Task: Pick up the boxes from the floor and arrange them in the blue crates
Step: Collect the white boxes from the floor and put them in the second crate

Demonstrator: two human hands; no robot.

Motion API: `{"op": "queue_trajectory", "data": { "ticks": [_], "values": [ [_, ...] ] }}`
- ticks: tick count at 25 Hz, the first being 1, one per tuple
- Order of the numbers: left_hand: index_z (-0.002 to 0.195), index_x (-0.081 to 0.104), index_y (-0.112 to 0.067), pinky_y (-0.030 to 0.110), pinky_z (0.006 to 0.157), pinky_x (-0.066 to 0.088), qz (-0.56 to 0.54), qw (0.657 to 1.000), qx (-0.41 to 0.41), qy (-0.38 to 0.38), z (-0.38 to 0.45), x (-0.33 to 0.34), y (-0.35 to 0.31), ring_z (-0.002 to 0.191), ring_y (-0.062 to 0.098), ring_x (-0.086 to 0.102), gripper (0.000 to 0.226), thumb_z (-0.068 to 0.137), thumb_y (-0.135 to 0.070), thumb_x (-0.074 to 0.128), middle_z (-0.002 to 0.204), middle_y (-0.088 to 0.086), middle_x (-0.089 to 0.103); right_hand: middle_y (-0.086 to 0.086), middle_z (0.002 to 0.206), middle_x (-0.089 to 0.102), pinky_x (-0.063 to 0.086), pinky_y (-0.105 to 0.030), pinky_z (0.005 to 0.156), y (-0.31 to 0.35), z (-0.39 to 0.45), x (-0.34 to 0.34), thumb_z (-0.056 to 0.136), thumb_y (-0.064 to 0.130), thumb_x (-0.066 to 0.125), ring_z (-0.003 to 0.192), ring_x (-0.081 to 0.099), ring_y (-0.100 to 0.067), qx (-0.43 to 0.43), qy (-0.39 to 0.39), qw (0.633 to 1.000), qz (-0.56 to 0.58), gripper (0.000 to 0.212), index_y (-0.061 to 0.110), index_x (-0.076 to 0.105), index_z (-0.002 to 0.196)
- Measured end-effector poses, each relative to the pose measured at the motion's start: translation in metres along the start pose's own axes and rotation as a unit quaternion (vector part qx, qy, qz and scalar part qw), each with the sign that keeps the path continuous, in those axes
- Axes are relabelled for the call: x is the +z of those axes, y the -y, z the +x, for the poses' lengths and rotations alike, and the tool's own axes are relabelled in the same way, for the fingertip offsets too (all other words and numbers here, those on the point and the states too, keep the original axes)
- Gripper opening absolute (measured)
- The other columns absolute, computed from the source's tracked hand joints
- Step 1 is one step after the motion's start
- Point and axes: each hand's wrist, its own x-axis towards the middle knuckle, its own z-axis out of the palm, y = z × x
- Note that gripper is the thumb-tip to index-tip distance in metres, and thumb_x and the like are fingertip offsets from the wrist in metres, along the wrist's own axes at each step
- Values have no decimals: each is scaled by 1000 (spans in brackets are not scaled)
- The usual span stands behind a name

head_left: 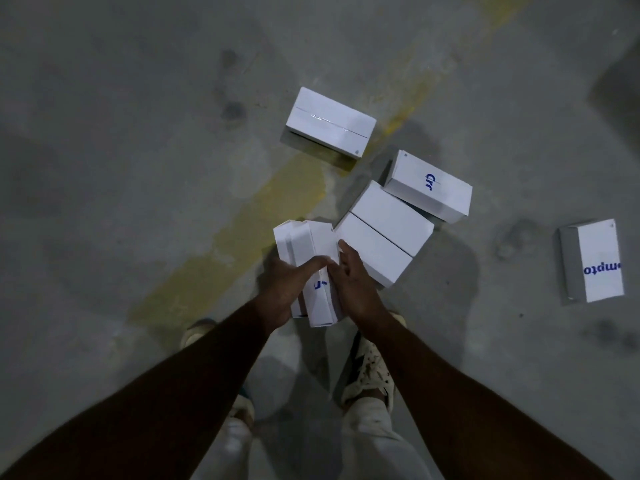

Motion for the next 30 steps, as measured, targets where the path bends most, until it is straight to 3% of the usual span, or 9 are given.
{"op": "queue_trajectory", "data": {
  "ticks": [1, 4, 8, 10, 15, 18, 25, 27, 30],
  "values": [
    [126, 54, -32, 57, 89, 57, 2, 1000, -6, -2, -2, 4, -1, 104, 27, 67, 79, 57, -56, 83, 114, 2, 69, 25, 116, 54, 49, -8, 81, -4, -1, -3, 102, 38, 47, 99, 57, 3, 12, 5, 1000, -20, 29, 35, 38, 129],
    [131, 52, -26, 48, 86, 57, -15, 999, -22, -19, 3, 10, 2, 106, 29, 64, 73, 65, -43, 78, 117, 6, 67, 4, 138, 53, 49, -37, 103, -22, 4, -8, 98, 42, 54, 122, 54, -14, 26, -56, 996, -67, 46, 26, 43, 140],
    [135, 45, -16, 36, 73, 46, -58, 993, -88, -53, 6, 12, 10, 90, 19, 58, 58, 86, -27, 73, 114, 9, 61, -16, 132, 49, 36, -38, 104, -31, 14, -36, 88, 23, 68, 126, 44, -30, 66, -392, 909, -126, 52, 5, 48, 132],
    [140, 36, -18, 42, 80, 45, -44, 992, -108, -56, 7, 13, 15, 90, 17, 55, 67, 86, -31, 73, 117, 9, 56, -19, 138, 45, 34, -39, 104, -33, 20, -54, 83, 20, 73, 130, 40, -35, 150, -446, 880, -65, 65, 3, 41, 136],
    [141, 31, -16, 40, 72, 50, -50, 988, -129, -62, 6, 24, 16, 105, 26, 54, 75, 83, -29, 77, 123, 11, 54, -18, 132, 54, 48, -39, 98, -54, 38, -65, 79, 20, 75, 116, 57, -35, 200, -351, 914, 35, 73, 8, 35, 140],
    [138, 31, -18, 52, 86, 56, -73, 983, -149, -78, 2, 35, 16, 105, 27, 57, 75, 81, -29, 80, 123, 11, 55, -20, 131, 55, 49, -50, 100, -60, 39, -60, 81, 23, 74, 116, 58, -38, 199, -321, 921, 99, 74, 9, 34, 141],
    [132, 34, -19, 51, 95, 52, -58, 983, -111, -137, 11, 41, -4, 104, 22, 55, 74, 79, -36, 82, 124, 8, 54, -7, 143, 49, 50, -47, 100, -66, 60, -44, 78, 43, 79, 127, 52, -32, 225, -226, 938, 133, 80, 22, 37, 143],
    [139, 32, -16, 49, 93, 53, -40, 981, -97, -161, 16, 37, -7, 102, 21, 53, 83, 77, -37, 84, 128, 10, 51, -7, 131, 57, 54, -29, 82, -70, 67, -39, 79, 45, 78, 115, 58, -25, 202, -207, 954, 73, 64, 16, 50, 130],
    [138, 32, -16, 47, 92, 53, -23, 980, -98, -169, 22, 28, -2, 102, 22, 54, 83, 77, -39, 82, 129, 11, 52, -9, 109, 62, 39, -15, 53, -75, 72, -29, 78, 43, 79, 91, 61, -17, 159, -214, 964, 4, 49, 8, 58, 106]
  ]
}}
